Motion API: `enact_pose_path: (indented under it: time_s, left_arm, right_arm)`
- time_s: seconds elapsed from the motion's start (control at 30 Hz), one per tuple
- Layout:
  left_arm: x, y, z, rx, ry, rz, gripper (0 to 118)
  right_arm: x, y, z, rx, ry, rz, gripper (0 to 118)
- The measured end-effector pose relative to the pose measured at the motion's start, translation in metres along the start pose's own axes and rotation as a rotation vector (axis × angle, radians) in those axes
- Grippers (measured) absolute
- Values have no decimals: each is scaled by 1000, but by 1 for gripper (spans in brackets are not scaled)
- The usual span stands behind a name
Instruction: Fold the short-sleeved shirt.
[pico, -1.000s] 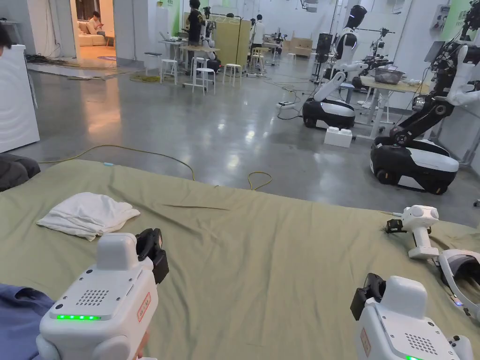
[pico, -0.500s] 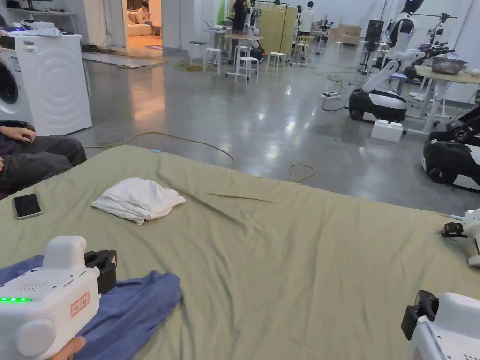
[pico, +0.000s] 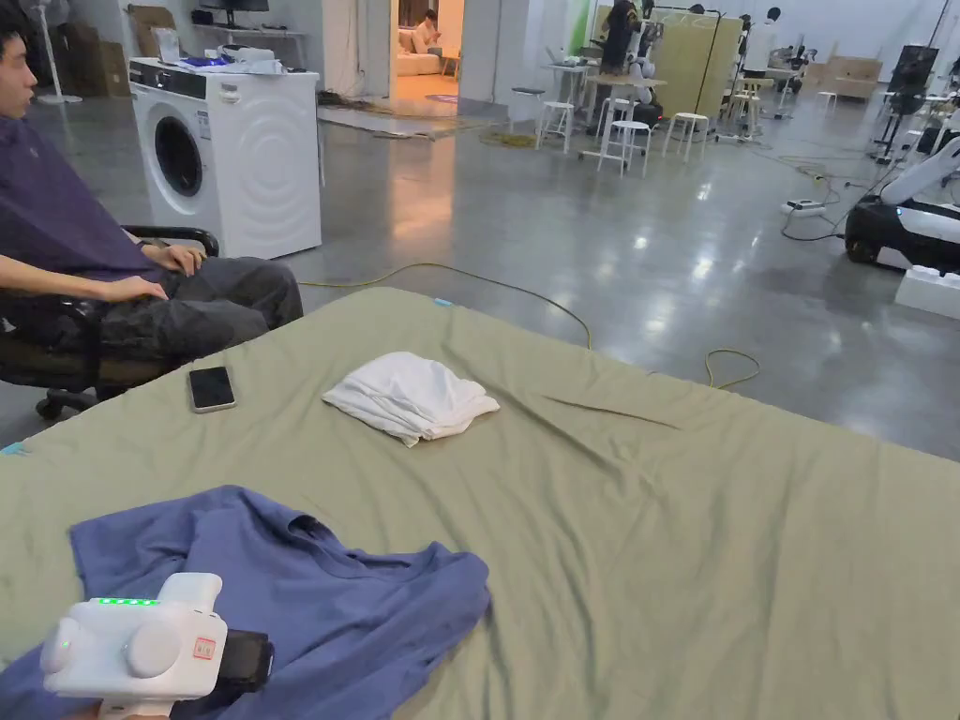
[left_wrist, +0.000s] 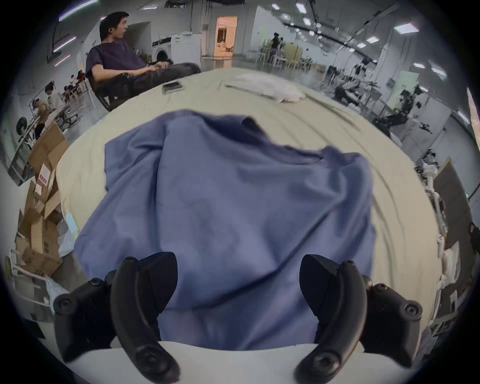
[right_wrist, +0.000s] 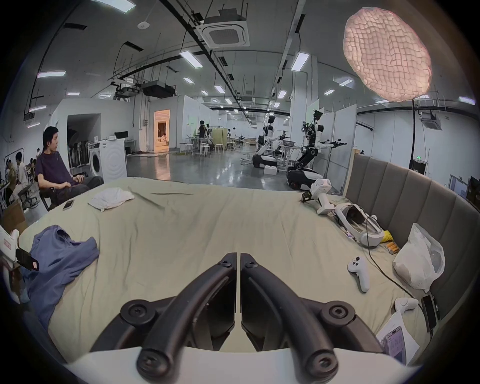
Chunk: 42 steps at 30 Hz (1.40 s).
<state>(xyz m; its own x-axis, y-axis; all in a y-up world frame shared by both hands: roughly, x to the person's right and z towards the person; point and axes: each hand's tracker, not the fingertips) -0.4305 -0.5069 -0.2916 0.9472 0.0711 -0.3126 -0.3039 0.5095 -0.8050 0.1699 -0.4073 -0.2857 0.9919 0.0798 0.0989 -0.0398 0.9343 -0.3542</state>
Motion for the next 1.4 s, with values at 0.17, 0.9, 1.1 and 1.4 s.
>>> enact_pose_path:
  time_s: [0.17,0.9,1.1,1.4]
  left_arm:
    - [-9,7,-48,-94,47,-49,98]
    - [-2,10,0,187,-73,-62,2]
    - [27,40,75,394,-177,-97,2]
    - [129,92,188,670,-357,-266,2]
  right_arm:
    - [-9,-5,-5,-23,3,32,3]
    - [-14,-11,-4,-51,16,49,3]
    - [-1,-1,2,-7,8,26,3]
    - [31,20,26,88,-9,-47,3]
